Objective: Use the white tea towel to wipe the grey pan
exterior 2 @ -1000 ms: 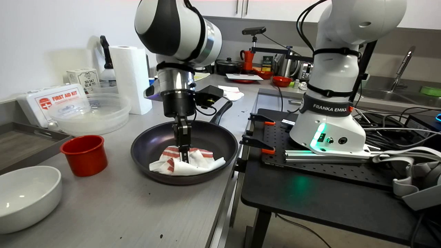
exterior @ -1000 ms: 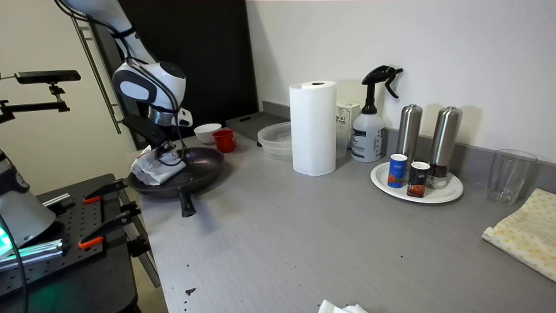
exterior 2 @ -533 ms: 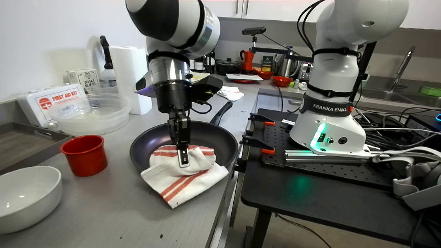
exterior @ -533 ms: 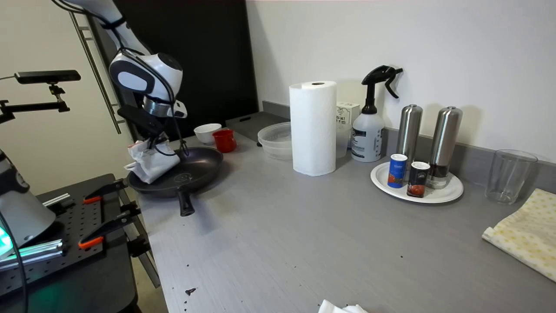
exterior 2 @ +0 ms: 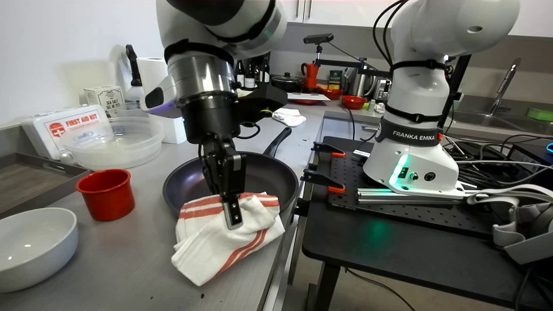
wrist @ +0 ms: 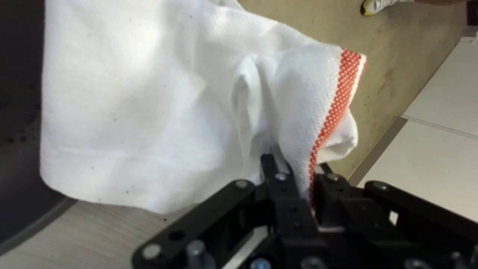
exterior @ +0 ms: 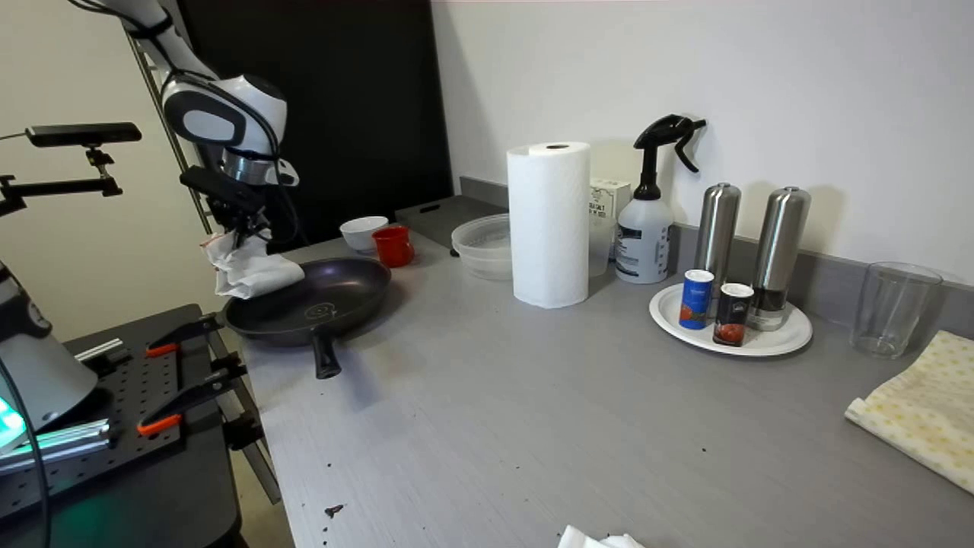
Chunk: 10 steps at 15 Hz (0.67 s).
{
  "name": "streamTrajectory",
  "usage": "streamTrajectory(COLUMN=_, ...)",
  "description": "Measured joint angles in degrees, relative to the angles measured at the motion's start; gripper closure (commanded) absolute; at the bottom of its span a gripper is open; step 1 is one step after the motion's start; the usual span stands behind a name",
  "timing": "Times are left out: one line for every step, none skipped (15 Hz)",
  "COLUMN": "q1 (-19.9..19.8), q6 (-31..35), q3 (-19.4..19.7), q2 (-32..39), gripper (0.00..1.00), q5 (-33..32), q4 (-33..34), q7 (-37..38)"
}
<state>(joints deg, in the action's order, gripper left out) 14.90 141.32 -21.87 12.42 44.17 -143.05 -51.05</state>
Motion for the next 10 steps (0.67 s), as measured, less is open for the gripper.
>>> streamTrajectory(q1=0.97, q6=0.84, q3=-0.43, q2=-0.83, gripper=0.97, q5=-1.1, q4=-0.02, q7=1.75)
streamTrajectory(q1=1.73, q6=1.82, q3=-0.76, q2=-1.94, gripper=0.97, q5=-2.16, q4=-0.09, q7=3.53)
streamTrajectory(q1=2.27, q6=3.29, q3=-0.93, q2=-3.34, gripper=0.97, q5=-2.95, q4=-0.26, q7=5.27)
streamTrajectory(q1=2.46, q6=4.71, q3=-0.95, q2=-4.91, gripper=0.97, q5=-3.5, q4=-0.46, q7=6.8)
streamTrajectory(q1=2.33, q6=6.12, q3=-0.76, q2=-6.67, gripper=0.97, q5=-3.76, q4=-0.75, q7=8.13)
streamTrajectory(q1=2.0, q6=7.36, q3=-0.29, q2=-8.5, gripper=0.97, q5=-3.78, q4=-1.09, q7=9.16)
streamTrajectory(q1=1.51, q6=8.35, q3=0.51, q2=-10.41, gripper=0.97, q5=-3.79, q4=-1.5, q7=9.88)
streamTrajectory(q1=0.85, q6=9.16, q3=1.62, q2=-12.34, gripper=0.97, q5=-3.79, q4=-2.05, q7=10.53)
streamTrajectory(q1=0.08, q6=9.66, q3=2.99, q2=-14.14, gripper=0.97, q5=-3.82, q4=-2.65, q7=10.9)
streamTrajectory(q1=-0.76, q6=10.06, q3=4.58, q2=-15.72, gripper=0.97, q5=-4.0, q4=-3.28, q7=11.15)
